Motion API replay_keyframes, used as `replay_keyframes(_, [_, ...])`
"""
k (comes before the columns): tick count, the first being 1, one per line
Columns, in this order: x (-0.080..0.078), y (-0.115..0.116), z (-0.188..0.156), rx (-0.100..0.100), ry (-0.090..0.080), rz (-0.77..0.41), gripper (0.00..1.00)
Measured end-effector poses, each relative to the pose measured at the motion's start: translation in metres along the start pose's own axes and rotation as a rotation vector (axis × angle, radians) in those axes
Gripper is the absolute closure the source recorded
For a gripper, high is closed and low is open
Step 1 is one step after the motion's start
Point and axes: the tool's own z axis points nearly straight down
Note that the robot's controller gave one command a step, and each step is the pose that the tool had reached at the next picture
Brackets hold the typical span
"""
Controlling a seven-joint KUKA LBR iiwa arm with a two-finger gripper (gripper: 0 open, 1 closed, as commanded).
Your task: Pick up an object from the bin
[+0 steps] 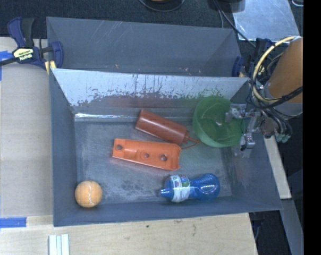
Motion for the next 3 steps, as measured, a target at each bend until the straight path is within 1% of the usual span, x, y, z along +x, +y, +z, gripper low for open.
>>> replay_keyframes(1, [0.000, 0.000, 0.000, 0.000, 0.000, 0.000, 0.00])
replay_keyframes(2, [-0.011, 0.053, 0.089, -0.005, 0.022, 0.208, 1.00])
replay_keyframes(3, [-0.011, 0.053, 0.089, -0.005, 0.022, 0.208, 1.00])
